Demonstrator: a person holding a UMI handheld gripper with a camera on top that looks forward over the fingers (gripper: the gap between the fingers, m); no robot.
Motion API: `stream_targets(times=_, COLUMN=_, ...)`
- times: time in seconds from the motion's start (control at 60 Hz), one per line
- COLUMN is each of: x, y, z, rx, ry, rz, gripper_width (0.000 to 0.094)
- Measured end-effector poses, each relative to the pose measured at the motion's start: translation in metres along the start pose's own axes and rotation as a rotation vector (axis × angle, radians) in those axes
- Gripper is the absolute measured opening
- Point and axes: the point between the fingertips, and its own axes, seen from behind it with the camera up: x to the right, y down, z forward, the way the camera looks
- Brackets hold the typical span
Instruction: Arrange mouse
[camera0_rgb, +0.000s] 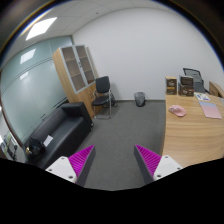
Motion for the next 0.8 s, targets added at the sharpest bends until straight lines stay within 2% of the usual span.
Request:
stream_targets(times=0.15, x=0.050, y=-0.012, z=0.029, rx=0.028, ry=0.113, rz=-0.006, gripper_width=0.0804)
stream_targets(times=0.4, x=0.203, y=-0.044, z=0.053, rx=0.077, ry=0.341, rz=0.021, gripper_width=0.0803)
stream_targets(times=0.5, x=0.263, y=-0.058, z=0.073, rx=0.092, ry=0.401, rz=0.030, gripper_width=0.0804)
stream_targets(times=0.667, x=0.334, y=-0.080, z=0.124, rx=0.084, ry=0.392, rz=-0.030, gripper_width=0.0802)
stream_targets(times=0.8, x=0.368, y=-0.089, z=0.164, rx=0.033, ry=0.322, rz=-0.072, gripper_width=0.0814)
